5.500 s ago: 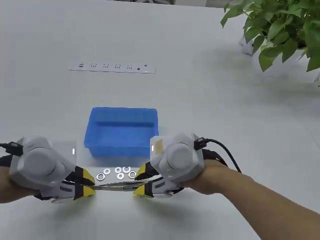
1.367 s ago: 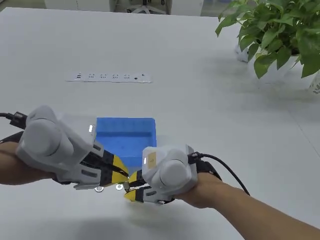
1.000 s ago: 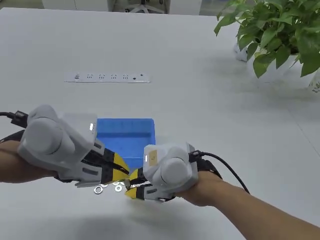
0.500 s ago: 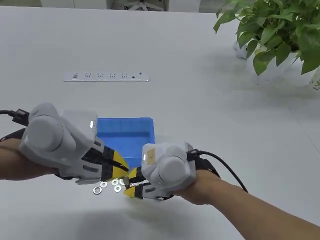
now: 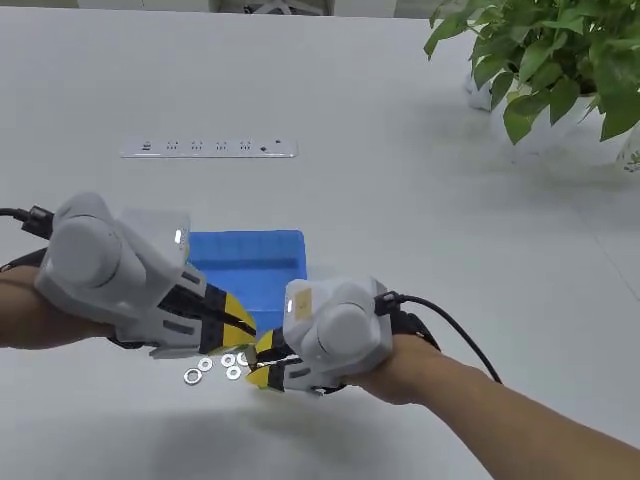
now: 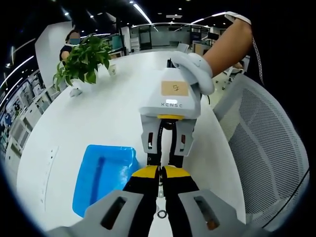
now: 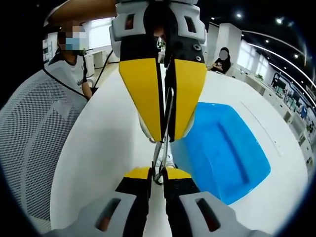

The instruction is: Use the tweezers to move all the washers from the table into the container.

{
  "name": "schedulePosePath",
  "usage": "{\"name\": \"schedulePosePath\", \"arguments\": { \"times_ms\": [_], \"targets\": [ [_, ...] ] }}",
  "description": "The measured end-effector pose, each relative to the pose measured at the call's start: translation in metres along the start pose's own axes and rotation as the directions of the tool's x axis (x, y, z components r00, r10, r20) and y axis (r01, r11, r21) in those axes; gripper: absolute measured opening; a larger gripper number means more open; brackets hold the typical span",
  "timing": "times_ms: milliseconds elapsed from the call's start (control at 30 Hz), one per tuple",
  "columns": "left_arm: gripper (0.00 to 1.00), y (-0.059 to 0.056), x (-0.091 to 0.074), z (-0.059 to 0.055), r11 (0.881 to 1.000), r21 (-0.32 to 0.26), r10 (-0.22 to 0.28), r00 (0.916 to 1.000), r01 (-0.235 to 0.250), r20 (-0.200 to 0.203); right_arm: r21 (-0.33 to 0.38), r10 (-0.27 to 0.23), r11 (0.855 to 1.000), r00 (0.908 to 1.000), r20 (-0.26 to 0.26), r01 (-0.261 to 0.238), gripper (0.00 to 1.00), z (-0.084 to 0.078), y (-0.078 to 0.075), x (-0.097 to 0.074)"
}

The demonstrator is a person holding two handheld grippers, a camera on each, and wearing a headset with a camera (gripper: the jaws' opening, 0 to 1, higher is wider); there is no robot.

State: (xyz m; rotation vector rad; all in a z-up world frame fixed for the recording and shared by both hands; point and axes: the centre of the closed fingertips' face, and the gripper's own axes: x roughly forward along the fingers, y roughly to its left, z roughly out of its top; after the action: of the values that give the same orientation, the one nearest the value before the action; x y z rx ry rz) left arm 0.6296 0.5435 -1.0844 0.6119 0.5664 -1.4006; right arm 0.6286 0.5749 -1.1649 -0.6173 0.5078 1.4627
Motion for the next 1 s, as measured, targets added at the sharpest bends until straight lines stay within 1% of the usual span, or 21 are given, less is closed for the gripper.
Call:
{"name": "schedulePosePath", "arguments": {
  "times_ms": [200,333,433,567,733,1000],
  "targets": [
    [0.06,-0.001,0.0,0.0,1.0,0.004,0.0,1.0,0.0,-0.004,0.013,0.004,1.0,1.0,0.0,-0.004,0.1,0.0,0.001,0.0],
    [0.06,-0.002,-0.001,-0.001,1.0,0.015,-0.001,0.9999,0.002,-0.014,0.007,0.005,1.0,1.0,-0.006,-0.005,0.1,0.0,0.001,-0.001],
    [0.06,-0.003,-0.002,0.0,1.0,0.015,0.001,0.9999,-0.001,-0.013,0.007,0.001,1.0,1.0,-0.004,-0.001,0.1,0.001,0.001,-0.003],
    [0.06,-0.003,-0.006,0.007,1.0,0.013,0.0,1.0,0.0,0.0,0.013,-0.003,1.0,0.9999,0.01,0.003,0.1,0.007,0.001,-0.007],
    [0.06,-0.004,-0.009,0.012,1.0,0.027,-0.005,1.0,0.005,-0.006,0.016,-0.013,1.0,0.9997,0.022,0.013,0.1,0.012,0.001,-0.011],
    [0.06,-0.005,-0.017,0.023,0.999,0.036,-0.014,0.9999,0.014,0.005,0.013,-0.021,1.0,0.9992,0.034,0.021,0.1,0.022,-0.001,-0.02]
  ]
}}
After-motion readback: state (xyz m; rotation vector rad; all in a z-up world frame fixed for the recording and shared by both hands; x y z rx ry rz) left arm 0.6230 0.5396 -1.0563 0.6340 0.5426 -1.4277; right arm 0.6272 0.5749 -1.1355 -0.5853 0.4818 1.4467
